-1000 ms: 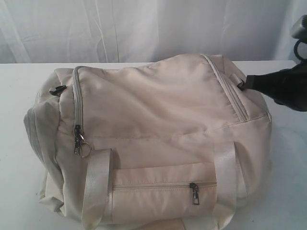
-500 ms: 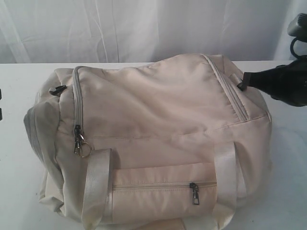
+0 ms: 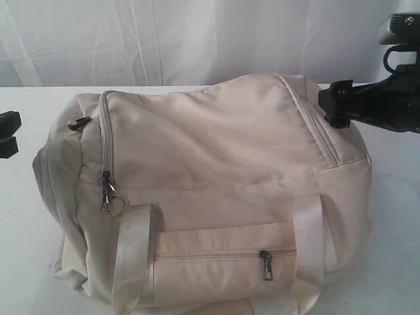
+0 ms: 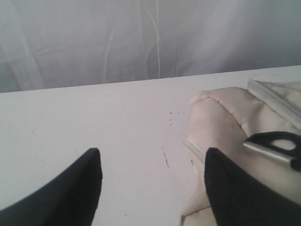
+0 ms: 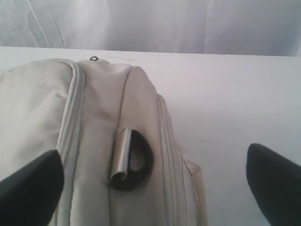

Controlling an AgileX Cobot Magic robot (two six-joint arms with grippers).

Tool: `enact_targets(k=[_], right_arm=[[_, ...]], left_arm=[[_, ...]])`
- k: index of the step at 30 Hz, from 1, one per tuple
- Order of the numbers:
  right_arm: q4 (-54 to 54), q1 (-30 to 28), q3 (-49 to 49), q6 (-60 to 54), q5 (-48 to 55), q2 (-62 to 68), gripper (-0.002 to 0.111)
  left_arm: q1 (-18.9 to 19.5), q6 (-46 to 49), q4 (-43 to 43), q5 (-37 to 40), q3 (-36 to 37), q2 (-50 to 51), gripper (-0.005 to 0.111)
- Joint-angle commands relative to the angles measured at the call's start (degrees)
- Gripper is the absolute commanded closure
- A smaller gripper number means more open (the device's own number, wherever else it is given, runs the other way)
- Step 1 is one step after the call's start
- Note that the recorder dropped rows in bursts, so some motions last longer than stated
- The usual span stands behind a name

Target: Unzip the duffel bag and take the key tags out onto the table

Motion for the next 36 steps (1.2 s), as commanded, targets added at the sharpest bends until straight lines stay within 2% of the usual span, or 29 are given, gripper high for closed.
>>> enact_targets(k=[1,7,13,19,25,28,31,33,36], right_arm=[[-0.33,0.05,-1.81,-0.72,0.0,1.16,0.009],[2.31,1.2,-4.52,-0.72,4.24,4.54,0.009],[4.16,6.82,-9.39,-0.72,4.31,12.03,0.009],[6.06,7.9,-11.72,-0.45,4.7,18.06,0.01],[6.06,7.9,-11.72,-0.45,6.27,21.43,0.01],[6.06,7.9,-11.72,-0.45,6.26,21.43,0.021],[8.04,7.9,-11.72,-0.07,7.48,21.43,0.043],[8.39,7.9,-11.72,1.15,8.24,21.43,0.057],[8.39,7.9,-11.72,1.15,9.55,21.31,0.083]], left_arm=[[0.1,-8.86,0.88,-3.51,-0.35,2.42,0.04],[0.1,-23.88,14.05,-3.05,-4.47,6.07,0.04],[0.1,-39.44,27.87,-2.93,-9.99,11.08,0.04],[0.1,-42.2,33.7,-2.46,-10.28,14.82,0.04],[0.1,-44.13,34.69,-2.5,-10.28,15.4,0.04],[0.1,-44.13,34.57,-1.78,-10.28,15.4,0.044],[0.1,-44.13,34.01,-1.78,-10.28,15.4,0.051],[0.1,-43.96,33.35,-1.78,-10.28,15.4,0.062],[0.1,-43.96,33.08,-2.22,-10.28,15.4,0.093]])
